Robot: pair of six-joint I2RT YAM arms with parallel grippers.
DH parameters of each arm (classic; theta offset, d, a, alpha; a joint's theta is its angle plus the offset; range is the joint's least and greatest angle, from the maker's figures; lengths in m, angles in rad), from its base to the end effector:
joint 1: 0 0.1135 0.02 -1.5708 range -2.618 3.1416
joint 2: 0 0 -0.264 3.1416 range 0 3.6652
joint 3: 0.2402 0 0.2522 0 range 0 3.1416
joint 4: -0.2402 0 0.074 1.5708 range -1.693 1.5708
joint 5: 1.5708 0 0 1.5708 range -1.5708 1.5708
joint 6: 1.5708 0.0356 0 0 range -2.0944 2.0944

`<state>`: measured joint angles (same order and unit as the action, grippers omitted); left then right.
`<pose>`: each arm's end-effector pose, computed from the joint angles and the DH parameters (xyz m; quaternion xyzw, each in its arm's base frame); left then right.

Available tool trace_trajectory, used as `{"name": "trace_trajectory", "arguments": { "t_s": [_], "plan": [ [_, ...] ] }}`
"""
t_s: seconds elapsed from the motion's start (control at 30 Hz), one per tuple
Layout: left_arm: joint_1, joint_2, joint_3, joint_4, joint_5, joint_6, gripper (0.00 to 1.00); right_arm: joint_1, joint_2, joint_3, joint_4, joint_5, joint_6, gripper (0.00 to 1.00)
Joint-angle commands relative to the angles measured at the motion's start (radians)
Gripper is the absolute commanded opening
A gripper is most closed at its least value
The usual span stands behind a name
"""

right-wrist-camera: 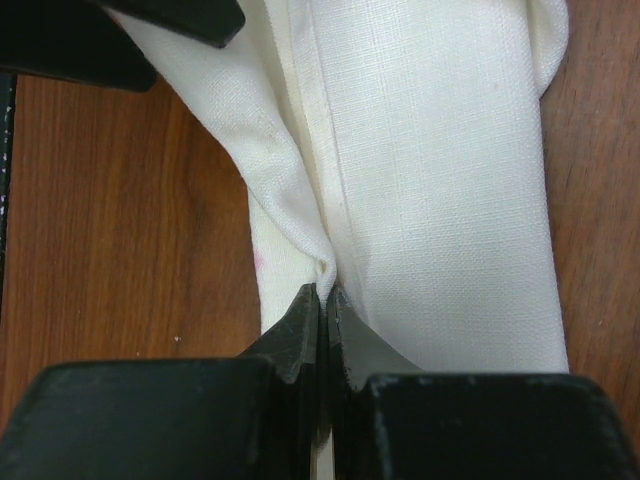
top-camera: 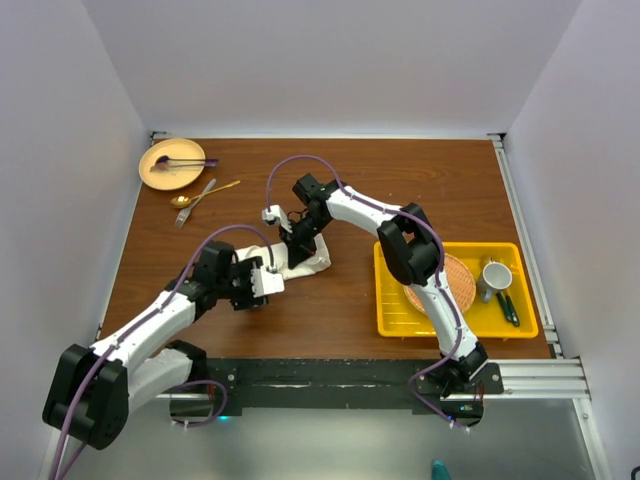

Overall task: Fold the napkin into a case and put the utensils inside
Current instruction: Fold the 2/3-rectangle-folded napkin at the center of the board.

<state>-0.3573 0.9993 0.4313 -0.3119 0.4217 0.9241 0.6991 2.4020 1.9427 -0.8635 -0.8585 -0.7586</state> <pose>0.1671 -0.0779 0.1723 0.6068 0.6952 -0.0965 0.3730 0.3539 0.3328 0.1423 -0.6393 0.6388 0.4095 0.1247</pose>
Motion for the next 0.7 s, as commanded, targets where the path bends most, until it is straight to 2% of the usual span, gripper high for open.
{"name": "trace_trajectory", "arguments": {
  "t_s": [0.0, 0.1, 0.13, 0.2, 0.23, 0.3, 0.33, 0.43, 0.57, 0.67],
  "plan": [
    [-0.046, 0.019, -0.020, 0.108, -0.083, -0.019, 0.64, -0.007, 0.028, 0.015, -0.043, 0.022, 0.005, 0.00],
    [-0.049, 0.028, -0.006, 0.122, -0.104, -0.042, 0.52, -0.007, 0.028, 0.013, -0.046, 0.024, 0.004, 0.00],
    [-0.049, 0.032, 0.000, 0.120, -0.107, -0.048, 0.42, -0.007, 0.028, 0.012, -0.048, 0.023, 0.002, 0.00],
    [-0.049, 0.051, 0.021, 0.113, -0.118, -0.073, 0.32, -0.007, 0.025, 0.009, -0.046, 0.026, -0.001, 0.00],
    [-0.049, 0.058, 0.030, 0.108, -0.120, -0.079, 0.24, -0.007, 0.023, 0.007, -0.048, 0.027, -0.005, 0.00],
    [-0.043, 0.068, 0.056, 0.097, -0.113, -0.106, 0.15, -0.009, 0.020, 0.001, -0.049, 0.030, -0.010, 0.00],
    [-0.042, 0.071, 0.069, 0.088, -0.100, -0.111, 0.08, -0.007, 0.019, 0.001, -0.052, 0.030, -0.018, 0.00],
    [-0.032, 0.085, 0.119, 0.059, -0.037, -0.139, 0.00, -0.007, 0.017, -0.004, -0.055, 0.033, -0.024, 0.00],
    [-0.011, 0.151, 0.205, 0.005, 0.055, -0.171, 0.00, -0.007, 0.017, -0.007, -0.055, 0.035, -0.028, 0.00],
    [0.003, 0.203, 0.257, -0.006, 0.074, -0.192, 0.00, -0.007, 0.019, -0.005, -0.054, 0.033, -0.028, 0.00]
  ]
}}
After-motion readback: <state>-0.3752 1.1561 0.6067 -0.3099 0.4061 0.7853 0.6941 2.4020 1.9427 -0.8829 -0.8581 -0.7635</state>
